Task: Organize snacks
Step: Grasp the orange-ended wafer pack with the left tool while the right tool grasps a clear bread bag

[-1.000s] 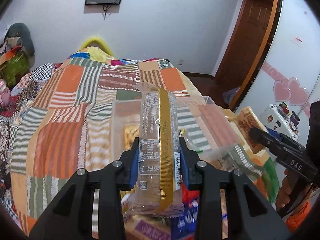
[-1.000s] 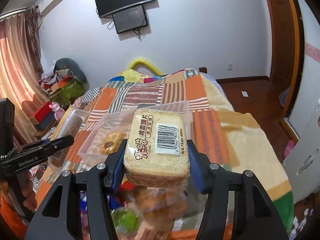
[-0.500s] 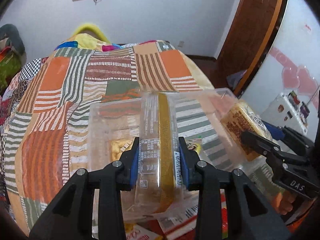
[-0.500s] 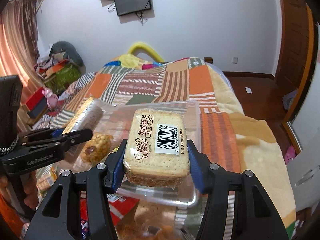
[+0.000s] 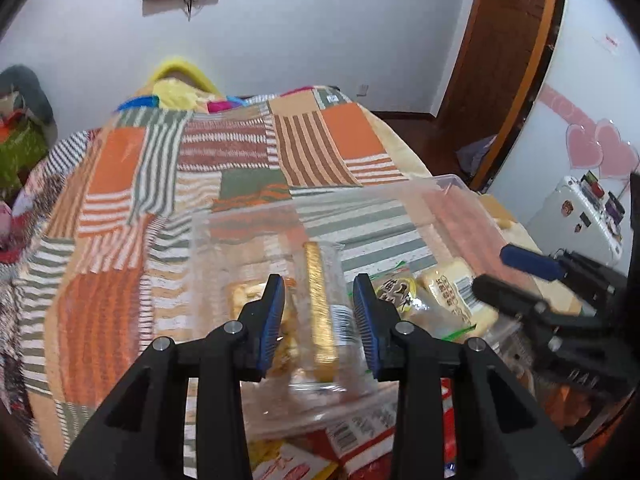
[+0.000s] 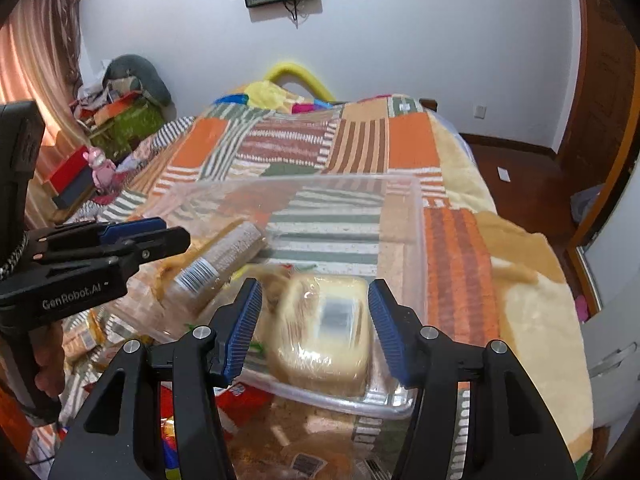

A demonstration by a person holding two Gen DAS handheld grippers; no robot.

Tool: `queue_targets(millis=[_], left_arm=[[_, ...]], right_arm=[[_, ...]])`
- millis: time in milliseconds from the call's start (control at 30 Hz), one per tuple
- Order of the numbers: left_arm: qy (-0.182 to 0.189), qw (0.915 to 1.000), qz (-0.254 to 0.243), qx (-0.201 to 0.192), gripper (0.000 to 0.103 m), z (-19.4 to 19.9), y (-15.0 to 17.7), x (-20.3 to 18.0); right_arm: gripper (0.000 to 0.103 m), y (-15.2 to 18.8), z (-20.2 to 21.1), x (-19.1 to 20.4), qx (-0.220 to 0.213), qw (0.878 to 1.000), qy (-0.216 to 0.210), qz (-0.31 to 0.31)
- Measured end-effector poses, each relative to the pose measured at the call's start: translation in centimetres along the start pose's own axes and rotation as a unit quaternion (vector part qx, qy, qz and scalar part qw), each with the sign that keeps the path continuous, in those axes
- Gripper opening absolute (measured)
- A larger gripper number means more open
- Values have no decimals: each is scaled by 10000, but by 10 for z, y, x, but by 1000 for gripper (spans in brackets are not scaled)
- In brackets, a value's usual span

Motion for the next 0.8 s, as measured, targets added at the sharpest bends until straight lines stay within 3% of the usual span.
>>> queue_targets(millis=[133,367,667,800], left_arm=[[-125,9997,-81,-185,36,32,6,7],[-422,9986,45,-328,48,76,33,44],[-917,9940,595,96,54,98,94,120],[-876,9919,829,395,61,88,124,142]], right_arm=[[53,-4,21,-1,-194,9998,24,13],[56,0,48,-2,-390,9992,57,-27],[67,31,56,5,-298,9995,118,-15],[74,48,53,7,-136,9998,142,-3]])
Point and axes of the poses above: each gripper's, at about its wrist camera, not at the fingertips, and z roughly against the way its jaws point, x to its left, y to its underside, the point moved 3 cm from there along -z, roughly the way its jaws point, and after that the axes turned 2 degrees about y, right-handed, at the moved point
